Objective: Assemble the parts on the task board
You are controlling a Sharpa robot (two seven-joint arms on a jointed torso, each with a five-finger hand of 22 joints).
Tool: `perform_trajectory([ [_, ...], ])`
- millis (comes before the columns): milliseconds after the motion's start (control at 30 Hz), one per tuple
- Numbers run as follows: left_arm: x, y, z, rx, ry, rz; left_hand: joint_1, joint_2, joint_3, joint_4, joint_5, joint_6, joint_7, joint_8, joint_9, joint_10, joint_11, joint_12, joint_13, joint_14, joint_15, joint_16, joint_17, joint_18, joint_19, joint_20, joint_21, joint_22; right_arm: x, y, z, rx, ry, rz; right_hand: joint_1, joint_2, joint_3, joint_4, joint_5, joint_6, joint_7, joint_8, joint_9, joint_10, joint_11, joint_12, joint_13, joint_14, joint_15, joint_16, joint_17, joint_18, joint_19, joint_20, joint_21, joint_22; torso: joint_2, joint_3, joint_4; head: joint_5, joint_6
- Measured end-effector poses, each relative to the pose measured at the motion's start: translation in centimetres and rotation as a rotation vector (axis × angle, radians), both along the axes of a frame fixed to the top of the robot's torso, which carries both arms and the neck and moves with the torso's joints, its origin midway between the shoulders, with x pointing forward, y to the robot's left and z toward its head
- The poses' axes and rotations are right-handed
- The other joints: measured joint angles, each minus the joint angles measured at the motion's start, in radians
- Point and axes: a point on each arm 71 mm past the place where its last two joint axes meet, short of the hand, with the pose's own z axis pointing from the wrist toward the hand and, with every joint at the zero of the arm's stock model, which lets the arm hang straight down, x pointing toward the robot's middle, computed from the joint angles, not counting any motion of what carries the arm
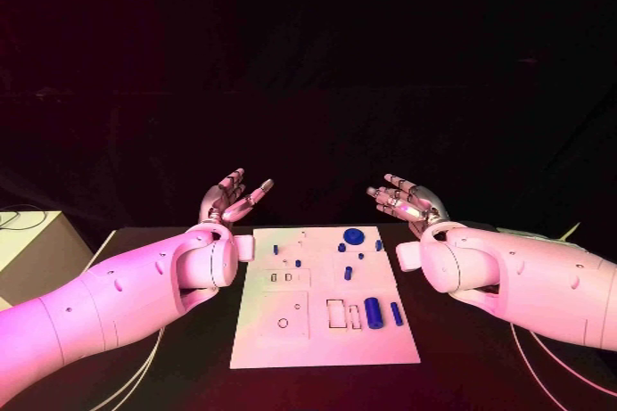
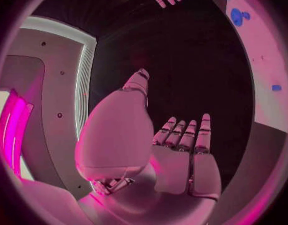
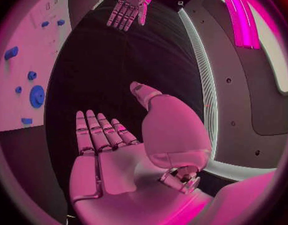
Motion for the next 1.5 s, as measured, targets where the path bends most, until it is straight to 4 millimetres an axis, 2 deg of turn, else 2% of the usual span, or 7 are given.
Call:
perform_trajectory([
  [433, -0.2, 1.5, 0.4, 0.004, -0.009, -0.065, 0.062, 0.047, 0.045, 0.012, 0.007, 0.089, 0.006, 0.023, 0.012, 0.098, 0.035, 0.014, 0.010, 0.090, 0.013, 0.020, 0.015, 0.021, 0.032, 0.022, 0.013, 0.005, 1.9, -2.2, 1.4, -0.208, -0.091, 0.111, 0.115, -0.012, 0.026, -0.046, -0.020, 0.225, 0.014, 0.062, 0.043, 0.259, -0.015, 0.026, 0.016, 0.256, -0.024, 0.047, 0.031, 0.042, 0.176, 0.008, 0.026, 0.015, 0.014, -0.0038, -0.0027, -0.005, -0.015],
  [667, -1.1, 1.5, 1.2, -0.004, -0.021, -0.113, 0.071, 0.104, 0.121, 0.004, -0.003, 0.387, 0.032, 0.099, 0.057, 0.482, 0.084, 0.056, 0.033, 0.545, 0.014, 0.125, 0.081, 0.026, 0.433, 0.021, 0.128, 0.049, 2.1, -1.9, 2.9, -0.394, -0.231, 0.182, 0.156, -0.031, 0.046, -0.072, -0.043, 0.435, 0.040, 0.113, 0.076, 0.482, -0.048, 0.031, 0.024, 0.439, -0.062, 0.080, 0.049, 0.070, 0.401, 0.000, 0.067, 0.029, 0.034, -0.0071, -0.0015, -0.009, -0.014],
  [833, -1.7, 1.7, 2.2, -0.008, -0.039, -0.137, 0.077, 0.106, 0.177, 0.000, -0.003, 0.601, 0.074, 0.163, 0.089, 0.771, 0.040, 0.097, 0.045, 0.757, -0.048, 0.218, 0.154, 0.052, 0.614, -0.017, 0.216, 0.072, 2.4, -1.7, 3.9, -0.516, -0.311, 0.216, 0.177, -0.044, 0.071, -0.080, -0.047, 0.546, 0.058, 0.138, 0.089, 0.599, -0.074, 0.031, 0.025, 0.574, -0.101, 0.119, 0.068, 0.085, 0.554, -0.034, 0.114, 0.041, 0.051, -0.0087, 0.0028, -0.013, -0.008],
  [1267, -4.1, 0.9, 5.3, -0.015, -0.094, -0.260, 0.127, 0.046, 0.273, -0.049, -0.009, 0.652, 0.076, 0.174, 0.101, 0.868, 0.011, 0.058, 0.043, 0.847, -0.093, 0.316, 0.270, 0.052, 0.704, -0.076, 0.339, 0.130, 2.9, -0.1, 5.2, -0.853, -0.449, 0.314, 0.192, -0.083, 0.078, -0.090, -0.030, 0.688, 0.052, 0.147, 0.089, 0.789, -0.145, 0.031, 0.031, 0.961, -0.221, 0.387, 0.272, 0.085, 0.907, -0.166, 0.391, 0.182, 0.104, -0.0180, 0.0143, -0.029, 0.019],
  [1300, -4.4, 0.7, 5.5, -0.017, -0.097, -0.269, 0.123, 0.042, 0.275, -0.051, -0.009, 0.654, 0.075, 0.174, 0.102, 0.871, 0.008, 0.053, 0.043, 0.847, -0.093, 0.324, 0.279, 0.052, 0.708, -0.080, 0.355, 0.140, 3.0, 0.0, 5.2, -0.879, -0.453, 0.320, 0.187, -0.088, 0.084, -0.085, -0.026, 0.696, 0.048, 0.145, 0.090, 0.800, -0.150, 0.031, 0.032, 0.978, -0.226, 0.434, 0.312, 0.085, 0.927, -0.172, 0.429, 0.213, 0.109, -0.0192, 0.0157, -0.031, 0.021],
  [1400, -5.0, 0.5, 6.1, -0.023, -0.104, -0.297, 0.110, 0.029, 0.280, -0.057, -0.013, 0.655, 0.073, 0.169, 0.104, 0.888, 0.002, 0.053, 0.043, 0.872, -0.107, 0.387, 0.331, 0.052, 0.727, -0.099, 0.444, 0.193, 3.1, 0.4, 5.1, -0.961, -0.458, 0.338, 0.157, -0.143, 0.152, -0.055, 0.010, 0.753, 0.019, 0.137, 0.112, 0.877, -0.180, 0.031, 0.051, 1.033, -0.259, 1.016, 0.900, 0.020, 1.097, -0.203, 0.987, 0.827, 0.122, -0.0226, 0.0205, -0.035, 0.025],
  [1500, -5.6, 0.2, 6.5, -0.028, -0.108, -0.319, 0.091, 0.021, 0.298, -0.062, -0.013, 0.661, 0.068, 0.167, 0.107, 0.906, -0.005, 0.053, 0.043, 0.863, -0.116, 0.510, 0.421, 0.052, 0.727, -0.112, 0.579, 0.280, 3.3, 0.8, 4.9, -1.039, -0.457, 0.355, 0.148, -0.151, 0.168, -0.047, 0.020, 0.759, 0.019, 0.137, 0.131, 0.893, -0.183, 0.031, 0.060, 1.034, -0.260, 1.233, 1.068, 0.007, 1.107, -0.204, 1.174, 1.028, 0.132, -0.0257, 0.0257, -0.039, 0.028],
])
